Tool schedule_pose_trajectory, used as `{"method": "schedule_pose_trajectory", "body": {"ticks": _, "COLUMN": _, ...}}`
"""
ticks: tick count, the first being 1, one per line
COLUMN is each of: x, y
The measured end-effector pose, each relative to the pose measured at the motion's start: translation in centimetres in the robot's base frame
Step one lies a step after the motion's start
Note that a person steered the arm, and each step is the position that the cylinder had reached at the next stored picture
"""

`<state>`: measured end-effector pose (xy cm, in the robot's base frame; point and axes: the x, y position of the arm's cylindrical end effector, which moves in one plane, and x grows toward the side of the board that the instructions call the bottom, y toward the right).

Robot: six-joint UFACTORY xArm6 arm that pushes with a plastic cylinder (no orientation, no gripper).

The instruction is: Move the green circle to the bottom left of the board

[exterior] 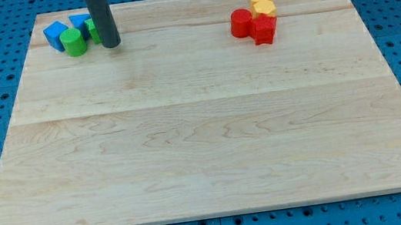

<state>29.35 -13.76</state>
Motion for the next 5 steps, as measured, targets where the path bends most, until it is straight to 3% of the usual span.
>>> {"method": "schedule_pose_trajectory", "body": {"ticks": 2, "x": 1.4, "y": 1.4}}
{"method": "schedule_pose_trajectory", "body": {"ticks": 3, "x": 4.5, "y": 6.8}}
{"method": "schedule_pose_trajectory", "body": {"ticks": 5, "x": 4.5, "y": 10.8}}
